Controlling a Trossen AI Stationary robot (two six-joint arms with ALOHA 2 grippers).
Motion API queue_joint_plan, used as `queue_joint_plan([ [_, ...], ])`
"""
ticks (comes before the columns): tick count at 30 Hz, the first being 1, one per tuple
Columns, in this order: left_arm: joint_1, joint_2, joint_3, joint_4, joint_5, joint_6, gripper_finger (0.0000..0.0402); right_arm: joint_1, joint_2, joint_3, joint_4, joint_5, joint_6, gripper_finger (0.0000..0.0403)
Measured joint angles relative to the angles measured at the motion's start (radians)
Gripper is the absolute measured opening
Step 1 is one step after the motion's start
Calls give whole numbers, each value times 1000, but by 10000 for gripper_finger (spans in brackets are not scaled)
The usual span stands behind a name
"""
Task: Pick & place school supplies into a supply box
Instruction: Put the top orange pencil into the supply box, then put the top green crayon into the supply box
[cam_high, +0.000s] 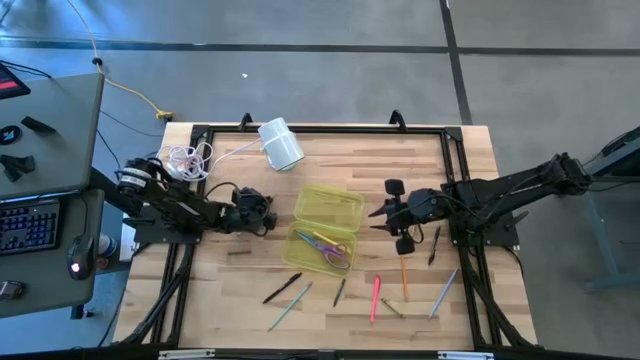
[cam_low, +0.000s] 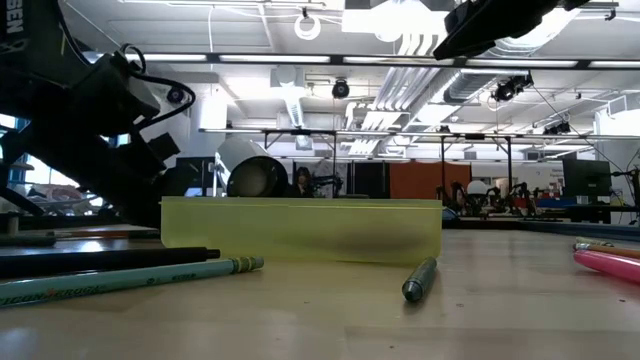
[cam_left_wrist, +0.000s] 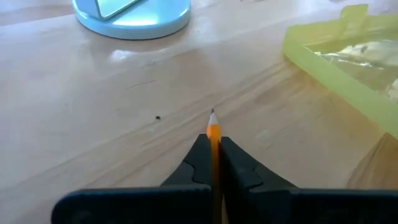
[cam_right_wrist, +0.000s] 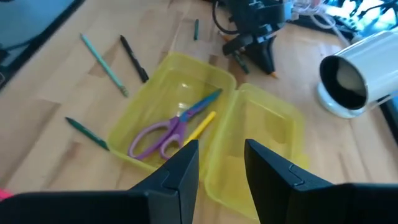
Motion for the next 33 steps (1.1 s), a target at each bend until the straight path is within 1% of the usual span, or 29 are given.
queue_joint_plan([
  [2, 2, 2, 0, 15, -2, 0, 36, 0, 0, 0, 0, -12, 23, 113],
  [9, 3, 5, 50, -22, -29, 34, 35, 0, 0, 0, 0, -24, 39, 113],
  [12, 4, -3, 85, -34, -41, 104, 35, 0, 0, 0, 0, -25, 40, 113],
  [14, 6, -13, 112, -41, -28, 153, 36, 0, 0, 0, 0, -25, 42, 113],
  [17, 5, -48, 144, -47, 17, 219, 50, 0, 0, 0, 0, -25, 57, 113],
  [19, 4, -78, 165, -36, 24, 260, 50, 0, 0, 0, -1, -25, 58, 113],
  [21, 5, -119, 180, -45, 29, 303, 44, 0, 0, 0, -1, -25, 58, 113],
  [25, 4, -229, 231, -130, 43, 371, 26, 0, 0, 0, -1, -31, 58, 113],
  [27, 4, -292, 267, -184, 85, 391, 25, 0, 0, 0, -1, -43, 58, 113],
  [29, 4, -339, 310, -228, 147, 411, 25, 0, 0, 0, -1, -51, 58, 113],
  [33, 2, -345, 422, -264, 348, 441, 20, 0, 0, 0, 0, -50, 57, 113],
])
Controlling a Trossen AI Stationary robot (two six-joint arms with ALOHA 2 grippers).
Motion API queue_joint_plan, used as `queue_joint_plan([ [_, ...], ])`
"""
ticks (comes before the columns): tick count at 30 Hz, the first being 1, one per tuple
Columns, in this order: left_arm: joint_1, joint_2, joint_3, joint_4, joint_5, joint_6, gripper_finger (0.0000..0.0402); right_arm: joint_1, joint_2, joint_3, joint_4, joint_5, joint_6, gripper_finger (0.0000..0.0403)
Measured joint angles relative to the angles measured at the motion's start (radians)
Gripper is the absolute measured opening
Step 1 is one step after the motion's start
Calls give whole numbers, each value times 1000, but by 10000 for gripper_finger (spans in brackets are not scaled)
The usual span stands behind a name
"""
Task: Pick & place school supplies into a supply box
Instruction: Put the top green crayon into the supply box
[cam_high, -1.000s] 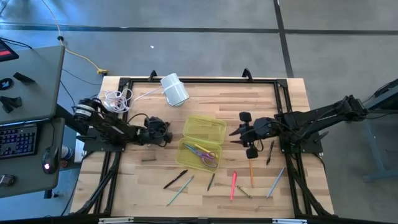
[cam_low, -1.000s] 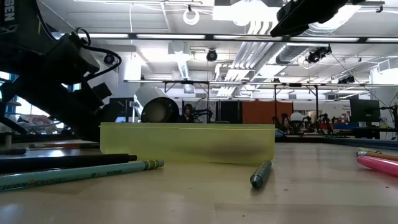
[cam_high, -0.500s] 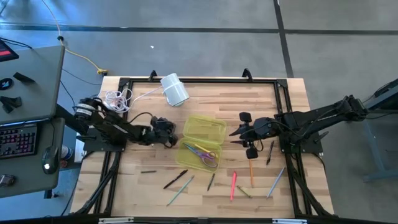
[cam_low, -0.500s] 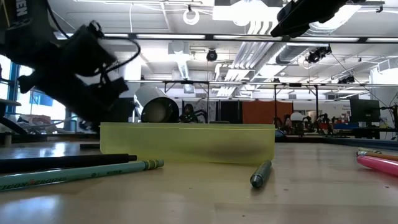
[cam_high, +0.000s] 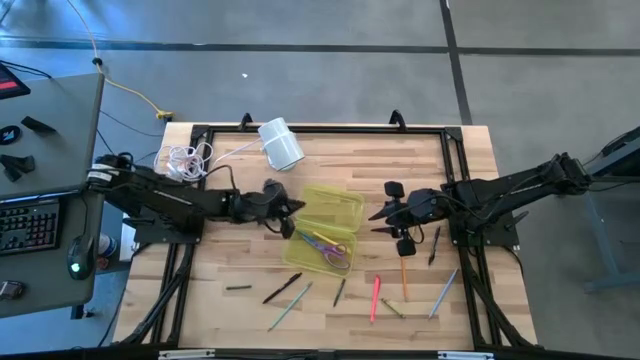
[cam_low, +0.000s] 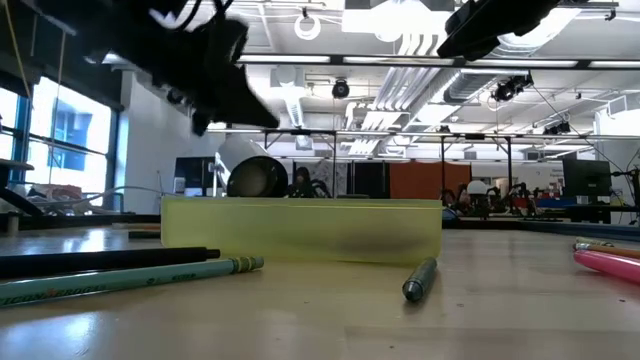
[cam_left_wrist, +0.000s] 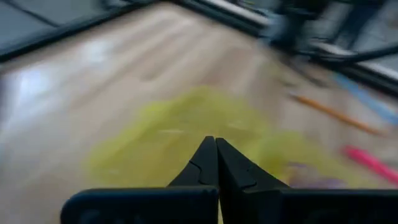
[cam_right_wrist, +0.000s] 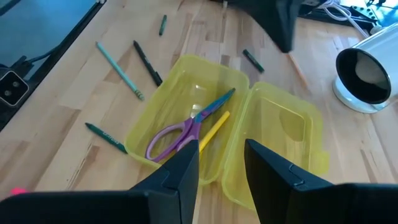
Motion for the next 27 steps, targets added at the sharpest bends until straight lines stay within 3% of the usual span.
queue_joint_plan([
  [5, -38, 93, 143, -96, 47, 60, 28, 0, 0, 0, 0, -1, 1, 113],
  [15, -37, 118, 345, -368, -5, 77, 117, -3, 21, 0, 6, 0, 64, 113],
  [23, -37, 117, 408, -389, -16, 110, 108, -34, 102, 1, -10, 15, 150, 113],
  [27, -37, 117, 414, -387, -16, 110, 96, -34, 129, 1, -161, -98, 398, 113],
])
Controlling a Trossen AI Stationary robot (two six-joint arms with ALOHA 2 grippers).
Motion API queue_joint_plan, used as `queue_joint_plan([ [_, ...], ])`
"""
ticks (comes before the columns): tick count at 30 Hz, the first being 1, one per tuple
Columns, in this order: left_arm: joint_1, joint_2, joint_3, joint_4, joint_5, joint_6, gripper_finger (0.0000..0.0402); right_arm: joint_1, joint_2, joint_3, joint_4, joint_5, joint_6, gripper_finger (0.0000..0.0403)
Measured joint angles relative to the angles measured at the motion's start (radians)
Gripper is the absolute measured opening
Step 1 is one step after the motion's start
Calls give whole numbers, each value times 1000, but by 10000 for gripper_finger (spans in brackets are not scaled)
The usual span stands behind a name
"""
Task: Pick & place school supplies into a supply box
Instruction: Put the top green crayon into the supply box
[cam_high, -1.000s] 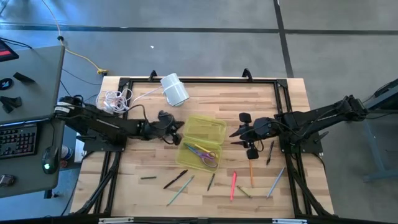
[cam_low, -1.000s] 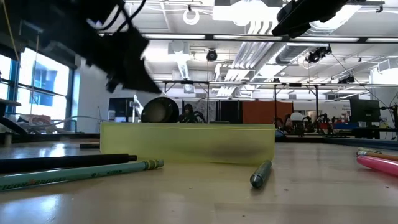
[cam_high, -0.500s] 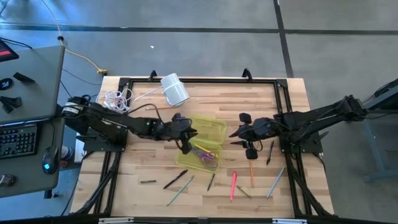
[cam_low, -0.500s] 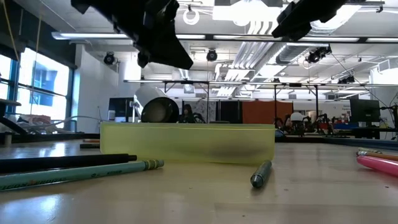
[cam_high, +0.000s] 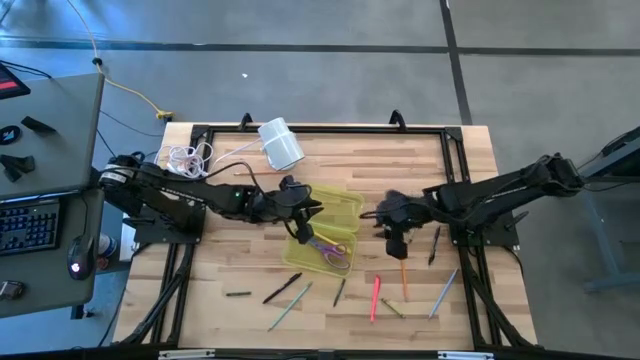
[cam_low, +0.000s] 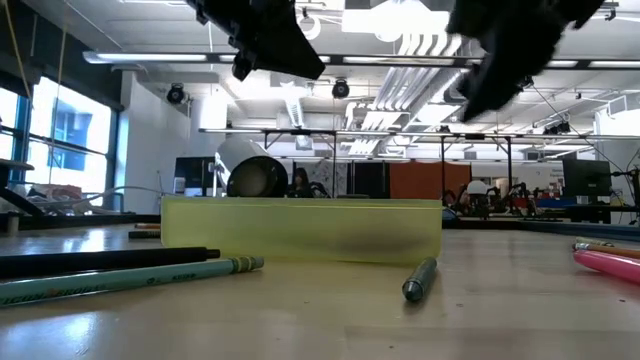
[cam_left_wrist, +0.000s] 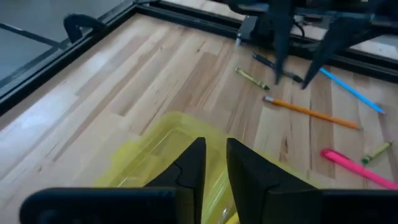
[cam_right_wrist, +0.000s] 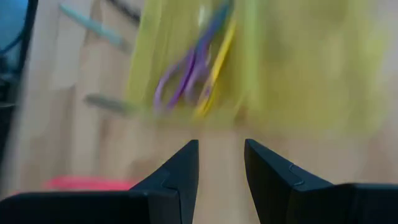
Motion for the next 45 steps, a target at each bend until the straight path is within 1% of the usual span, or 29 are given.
queue_joint_plan([
  [3, 0, 0, -2, -8, 0, 0, 89, 5, -4, 0, -167, -139, 203, 113],
  [4, 0, 0, -2, -11, 0, 0, 86, 12, -4, 0, -230, -154, 246, 113],
  [5, 0, 0, -2, -14, 0, 0, 84, 19, -4, 0, -304, -147, 280, 113],
  [9, 0, 0, -3, -16, -1, 0, 77, 42, -1, 0, -582, 4, 388, 113],
  [11, 0, 0, -3, -16, -1, 0, 74, 37, -2, 0, -664, 85, 507, 113],
  [13, 0, 0, -3, -16, -1, -2, 72, 24, -2, 0, -682, 139, 672, 113],
  [14, 0, 0, -4, -16, -1, -5, 72, 15, -2, 0, -681, 150, 749, 113],
  [15, 0, 0, -4, -16, -1, -7, 72, 7, -2, 0, -678, 155, 804, 113],
  [17, 0, 0, -4, -15, -1, -7, 72, -9, -2, 0, -677, 155, 852, 113],
  [25, 0, 0, -4, -17, 3, -7, 71, -27, -2, 0, -659, 166, 955, 113],
  [33, 0, 0, -4, -17, 3, -8, 72, -27, -2, 0, -643, 269, 1022, 113],
  [36, 0, 0, -4, -17, 3, -8, 71, -26, 12, 0, -622, 290, 1040, 113],
  [40, 0, -1, -4, -17, 4, -8, 72, -26, 88, -1, -615, 277, 1040, 111],
  [42, 0, -1, -4, -17, 4, -8, 71, -30, 133, -2, -610, 234, 1028, 106],
  [45, 0, -1, -3, -17, 3, -8, 72, -33, 187, -2, -599, 202, 1022, 93],
])
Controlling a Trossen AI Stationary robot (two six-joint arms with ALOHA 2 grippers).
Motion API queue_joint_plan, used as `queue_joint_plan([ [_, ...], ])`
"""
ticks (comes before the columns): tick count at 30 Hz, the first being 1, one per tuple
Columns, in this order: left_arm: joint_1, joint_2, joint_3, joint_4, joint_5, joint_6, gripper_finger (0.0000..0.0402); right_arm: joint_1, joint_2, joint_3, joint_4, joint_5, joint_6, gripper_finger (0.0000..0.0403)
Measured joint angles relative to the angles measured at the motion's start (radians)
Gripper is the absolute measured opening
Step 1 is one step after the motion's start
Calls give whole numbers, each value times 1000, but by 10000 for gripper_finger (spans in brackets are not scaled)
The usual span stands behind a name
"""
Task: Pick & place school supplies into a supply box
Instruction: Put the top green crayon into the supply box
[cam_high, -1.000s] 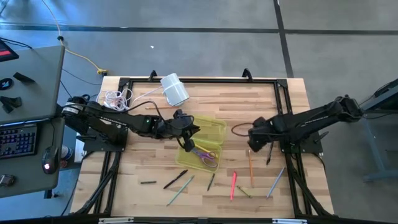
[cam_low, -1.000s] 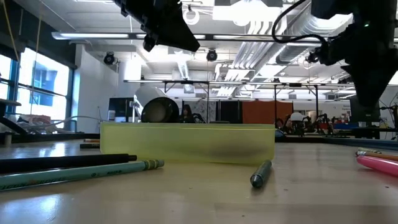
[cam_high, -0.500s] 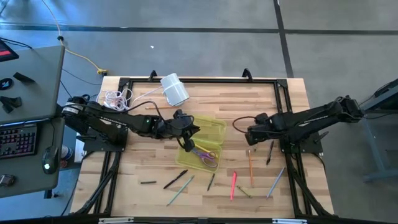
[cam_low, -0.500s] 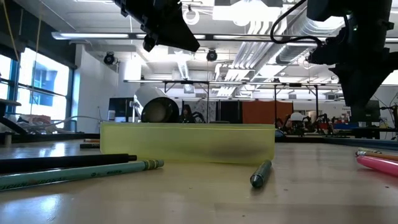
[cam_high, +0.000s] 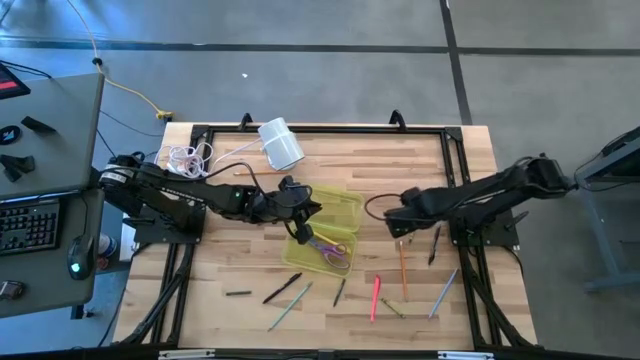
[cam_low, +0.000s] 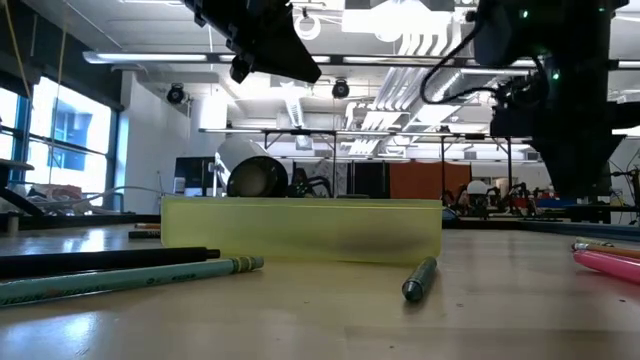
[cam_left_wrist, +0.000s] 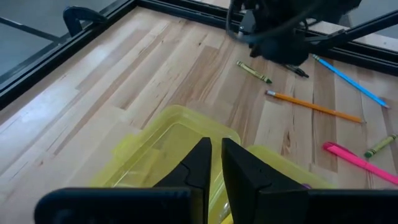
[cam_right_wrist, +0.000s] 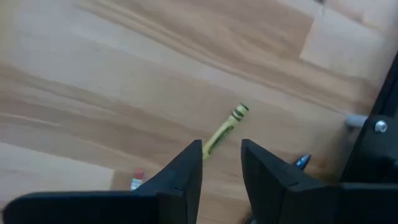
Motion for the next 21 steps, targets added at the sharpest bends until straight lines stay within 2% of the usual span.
queue_joint_plan([
  [11, 0, 0, 1, 1, 4, 0, 72, 0, 109, 0, 11, 28, 103, 54],
  [21, 0, 0, 1, -6, 8, 0, 72, 1, 164, 0, 8, 23, 159, 71],
])
